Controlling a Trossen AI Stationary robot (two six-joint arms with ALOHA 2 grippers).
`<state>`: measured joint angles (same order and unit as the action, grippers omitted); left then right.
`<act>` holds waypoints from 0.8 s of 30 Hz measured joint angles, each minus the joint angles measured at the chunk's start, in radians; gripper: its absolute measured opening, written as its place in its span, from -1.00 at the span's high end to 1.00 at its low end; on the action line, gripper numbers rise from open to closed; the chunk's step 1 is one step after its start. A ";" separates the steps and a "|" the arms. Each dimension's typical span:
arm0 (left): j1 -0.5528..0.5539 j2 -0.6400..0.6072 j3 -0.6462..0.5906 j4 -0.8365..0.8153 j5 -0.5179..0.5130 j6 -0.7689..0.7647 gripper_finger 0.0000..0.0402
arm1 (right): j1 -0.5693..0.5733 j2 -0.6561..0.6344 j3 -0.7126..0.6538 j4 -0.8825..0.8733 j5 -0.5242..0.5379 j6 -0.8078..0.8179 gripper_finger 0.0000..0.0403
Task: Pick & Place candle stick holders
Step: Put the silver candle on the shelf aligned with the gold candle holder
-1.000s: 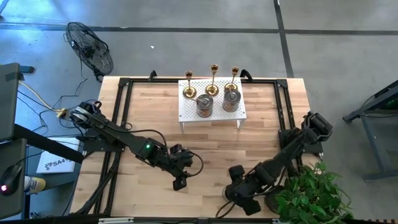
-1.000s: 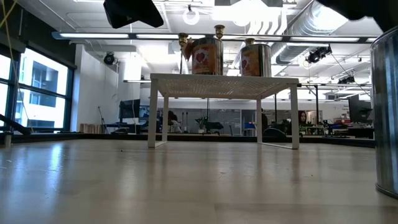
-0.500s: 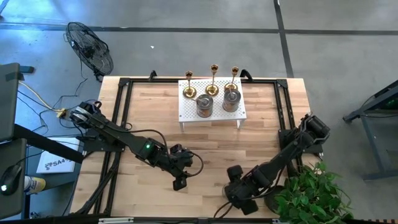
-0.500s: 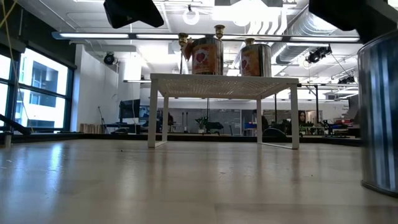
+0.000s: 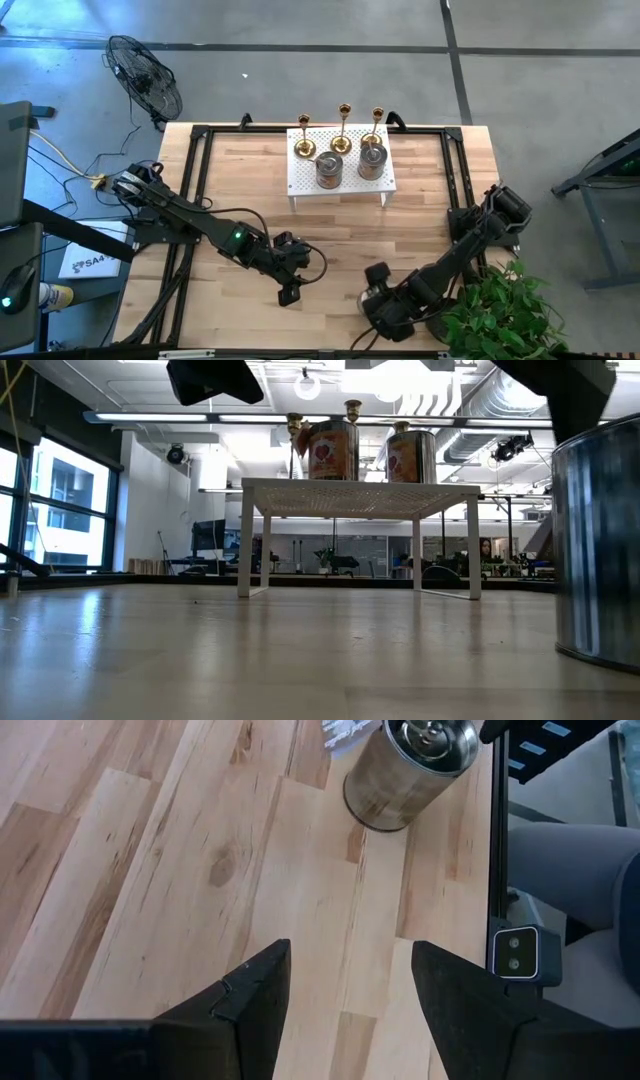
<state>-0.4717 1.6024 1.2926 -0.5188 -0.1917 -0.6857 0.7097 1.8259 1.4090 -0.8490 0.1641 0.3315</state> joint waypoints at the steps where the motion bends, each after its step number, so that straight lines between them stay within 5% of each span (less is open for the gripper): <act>1: 0.000 0.000 0.000 0.000 0.000 0.000 -0.03 | 0.000 0.000 0.000 0.000 0.009 -0.007 -0.98; 24: 0.000 0.000 0.000 0.001 0.000 0.000 -0.03 | -0.031 0.037 0.000 0.020 0.001 -0.045 -0.97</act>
<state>-0.4716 1.6024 1.2926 -0.5182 -0.1913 -0.6857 0.6783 1.8633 1.4086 -0.8292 0.1654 0.2867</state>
